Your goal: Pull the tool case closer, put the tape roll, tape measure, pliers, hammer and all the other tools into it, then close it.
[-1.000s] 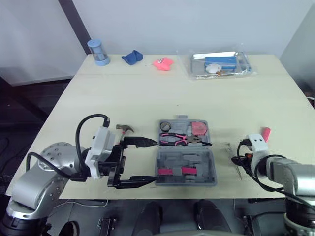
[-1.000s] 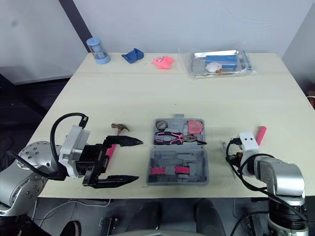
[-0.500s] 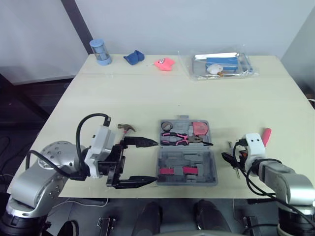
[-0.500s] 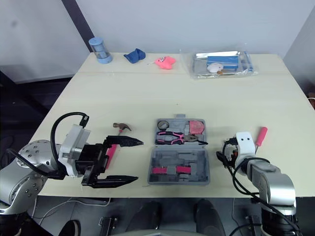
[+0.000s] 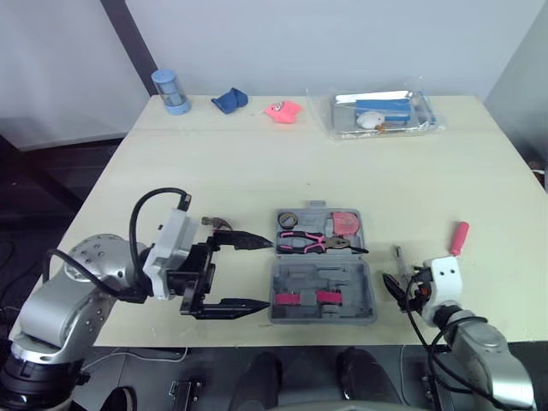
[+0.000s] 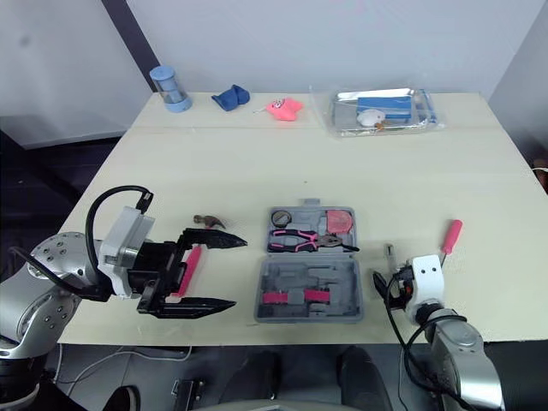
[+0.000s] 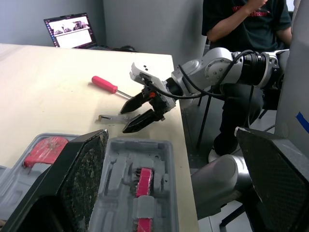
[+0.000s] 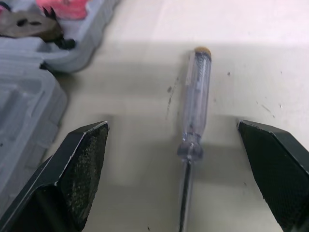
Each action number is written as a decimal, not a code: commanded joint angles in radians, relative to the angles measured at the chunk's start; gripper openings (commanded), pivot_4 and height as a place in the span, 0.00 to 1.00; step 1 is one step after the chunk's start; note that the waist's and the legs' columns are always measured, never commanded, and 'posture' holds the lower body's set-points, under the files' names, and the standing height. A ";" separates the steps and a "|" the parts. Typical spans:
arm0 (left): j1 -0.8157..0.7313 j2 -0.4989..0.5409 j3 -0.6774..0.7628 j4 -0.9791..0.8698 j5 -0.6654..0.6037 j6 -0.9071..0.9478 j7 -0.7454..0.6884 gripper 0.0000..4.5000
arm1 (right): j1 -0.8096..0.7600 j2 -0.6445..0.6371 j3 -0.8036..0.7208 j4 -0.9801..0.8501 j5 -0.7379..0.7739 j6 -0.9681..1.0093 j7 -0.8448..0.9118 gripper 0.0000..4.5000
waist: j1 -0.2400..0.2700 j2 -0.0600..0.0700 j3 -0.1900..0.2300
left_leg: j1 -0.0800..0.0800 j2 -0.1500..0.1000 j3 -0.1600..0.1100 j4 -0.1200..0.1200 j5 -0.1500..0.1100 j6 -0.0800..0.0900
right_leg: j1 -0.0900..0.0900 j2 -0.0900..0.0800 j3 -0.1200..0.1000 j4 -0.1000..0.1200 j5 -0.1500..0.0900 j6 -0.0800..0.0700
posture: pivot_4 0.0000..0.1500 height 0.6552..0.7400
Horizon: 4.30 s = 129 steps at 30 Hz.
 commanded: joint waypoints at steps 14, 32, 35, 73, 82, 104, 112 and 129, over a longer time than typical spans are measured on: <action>-0.031 0.006 -0.006 0.000 0.000 -0.003 -0.025 1.00 | 0.113 0.015 0.028 0.002 0.006 -0.137 -0.063 0.99 | 0.003 0.000 0.000 | 0.000 0.000 0.000 0.000 0.000 0.000 | 0.000 0.000 0.000 0.000 0.000 0.000 | 1.00 1.00; -0.029 0.004 -0.008 0.011 0.001 -0.009 -0.030 1.00 | 0.081 -0.013 0.038 0.014 -0.002 -0.151 -0.091 0.02 | 0.001 0.000 0.000 | 0.000 0.000 0.000 0.000 0.000 0.000 | 0.000 0.000 0.000 0.000 0.000 0.000 | 1.00 1.00; -0.028 0.003 -0.006 0.015 0.002 -0.012 -0.033 1.00 | 0.089 -0.039 0.042 -0.006 0.003 -0.157 -0.068 0.02 | 0.002 0.000 0.000 | 0.000 0.000 0.000 0.000 0.000 0.000 | 0.000 0.000 0.000 0.000 0.000 0.000 | 1.00 1.00; 0.061 0.060 0.064 0.301 0.143 -0.261 -0.253 1.00 | -0.826 -0.450 0.737 -0.122 0.011 0.485 0.451 0.02 | 0.002 -0.002 0.002 | -0.004 0.000 -0.003 0.001 0.000 0.000 | -0.003 0.000 -0.003 0.000 0.000 0.000 | 1.00 1.00; 0.062 0.074 0.071 0.341 0.155 -0.276 -0.261 1.00 | -0.880 -0.389 0.825 -0.026 -0.071 0.455 0.447 0.02 | 0.001 -0.002 0.002 | -0.004 0.000 -0.003 0.002 0.000 0.000 | -0.004 0.000 -0.003 0.001 0.000 0.000 | 1.00 1.00; 0.092 0.072 0.078 0.329 0.151 -0.282 -0.252 1.00 | -0.891 -0.267 0.874 0.119 -0.199 0.337 0.473 0.02 | -0.008 -0.002 0.002 | -0.004 0.000 -0.003 0.001 0.000 0.000 | -0.005 0.000 -0.003 0.001 0.000 0.000 | 1.00 1.00; 0.095 0.068 0.071 0.320 0.150 -0.278 -0.246 1.00 | -0.885 -0.267 0.860 0.119 -0.228 0.311 0.485 0.59 | -0.023 -0.002 0.002 | -0.004 0.000 -0.004 0.001 0.000 0.000 | -0.005 0.000 -0.003 0.002 0.000 0.000 | 1.00 1.00; 0.091 0.053 0.068 0.317 0.143 -0.268 -0.228 1.00 | -0.823 -0.282 0.746 0.068 -0.182 0.215 0.492 0.53 | -0.023 -0.002 0.003 | -0.005 0.000 -0.004 0.001 0.000 0.000 | -0.005 0.000 -0.004 0.001 0.000 0.000 | 1.00 1.00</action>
